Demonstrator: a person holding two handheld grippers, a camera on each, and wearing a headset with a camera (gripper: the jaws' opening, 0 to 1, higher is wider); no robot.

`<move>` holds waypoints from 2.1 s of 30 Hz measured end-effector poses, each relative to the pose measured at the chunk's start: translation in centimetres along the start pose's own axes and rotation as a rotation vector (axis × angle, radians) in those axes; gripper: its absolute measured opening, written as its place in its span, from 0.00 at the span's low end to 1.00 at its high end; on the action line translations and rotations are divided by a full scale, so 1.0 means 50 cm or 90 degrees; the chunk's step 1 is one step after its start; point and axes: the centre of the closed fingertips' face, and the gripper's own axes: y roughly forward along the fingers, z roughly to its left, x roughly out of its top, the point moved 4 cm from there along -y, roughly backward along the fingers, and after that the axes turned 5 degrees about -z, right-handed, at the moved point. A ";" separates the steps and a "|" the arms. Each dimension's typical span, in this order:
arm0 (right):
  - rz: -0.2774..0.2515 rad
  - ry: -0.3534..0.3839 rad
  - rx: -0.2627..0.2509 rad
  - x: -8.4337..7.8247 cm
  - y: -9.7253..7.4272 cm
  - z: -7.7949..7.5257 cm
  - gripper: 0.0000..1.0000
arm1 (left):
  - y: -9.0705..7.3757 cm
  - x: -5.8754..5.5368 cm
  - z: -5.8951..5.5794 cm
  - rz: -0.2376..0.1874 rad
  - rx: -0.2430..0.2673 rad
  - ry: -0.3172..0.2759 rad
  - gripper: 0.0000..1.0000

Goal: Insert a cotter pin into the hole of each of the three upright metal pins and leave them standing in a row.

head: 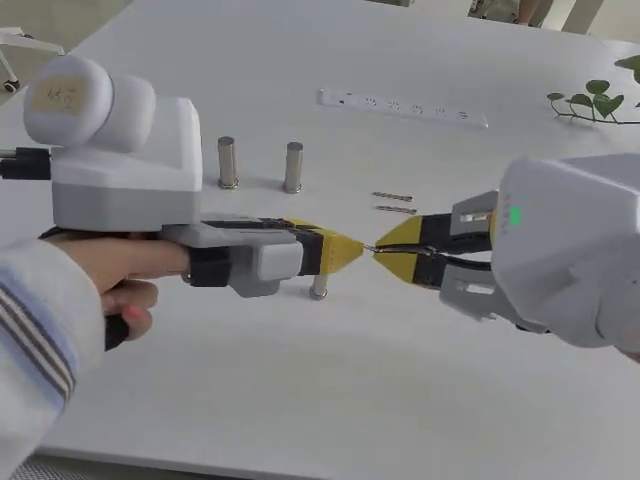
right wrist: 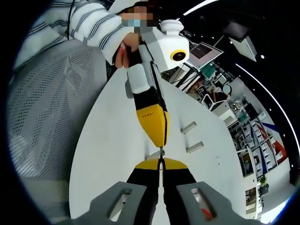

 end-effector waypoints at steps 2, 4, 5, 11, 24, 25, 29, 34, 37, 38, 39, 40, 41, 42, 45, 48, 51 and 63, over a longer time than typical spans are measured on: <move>-0.004 0.000 0.001 0.004 0.002 0.003 0.00 | 0.001 -0.005 -0.001 0.007 0.000 -0.002 0.05; -0.005 0.001 0.002 0.006 0.004 0.005 0.00 | 0.002 -0.009 -0.001 0.010 0.000 -0.009 0.03; -0.004 0.000 0.001 0.008 0.004 0.006 0.00 | 0.002 -0.010 -0.001 0.008 -0.002 -0.019 0.02; -0.004 -0.004 -0.007 0.011 0.004 0.002 0.00 | 0.003 -0.014 -0.005 0.005 -0.005 -0.043 0.00; -0.011 0.003 -0.010 0.017 0.002 0.000 0.00 | 0.001 -0.014 -0.008 -0.006 -0.008 -0.117 0.00; -0.013 0.006 -0.011 0.019 0.001 -0.001 0.00 | 0.000 -0.013 -0.009 -0.010 -0.012 -0.128 0.00; -0.011 0.003 -0.014 0.020 0.000 -0.003 0.00 | 0.001 -0.012 -0.008 -0.019 -0.012 -0.169 0.00; -0.026 0.031 -0.012 0.023 0.004 0.000 0.00 | -0.006 -0.015 -0.010 -0.018 -0.010 -0.145 0.00; -0.035 0.049 -0.013 0.023 0.006 0.003 0.00 | -0.009 -0.017 -0.009 -0.014 -0.010 -0.156 0.00; -0.035 0.051 -0.015 0.023 0.007 0.002 0.00 | -0.010 -0.016 -0.008 -0.015 -0.010 -0.152 0.00; -0.036 0.049 -0.017 0.024 0.007 0.002 0.00 | -0.010 -0.016 -0.009 -0.017 -0.010 -0.151 0.00; -0.036 0.048 -0.017 0.024 0.007 0.002 0.00 | -0.011 -0.016 -0.009 -0.017 -0.010 -0.150 0.00; -0.035 0.055 -0.015 0.025 0.008 0.002 0.00 | -0.011 -0.017 -0.010 -0.013 -0.012 -0.146 0.00; -0.038 0.060 -0.015 0.025 0.008 0.002 0.00 | -0.012 -0.018 -0.011 -0.013 -0.013 -0.140 0.00; -0.043 0.074 -0.018 0.022 0.005 -0.003 0.07 | -0.014 -0.020 -0.016 -0.009 -0.017 -0.120 0.00; -0.041 0.151 -0.016 0.009 0.002 -0.002 0.09 | -0.017 -0.021 -0.018 -0.007 -0.019 -0.105 0.00; -0.049 0.213 0.003 -0.003 -0.004 -0.002 0.15 | -0.021 -0.022 -0.022 -0.003 -0.021 -0.087 0.00; -0.064 0.369 0.064 -0.034 -0.023 0.013 0.16 | -0.025 -0.003 -0.071 -0.013 -0.105 0.126 0.00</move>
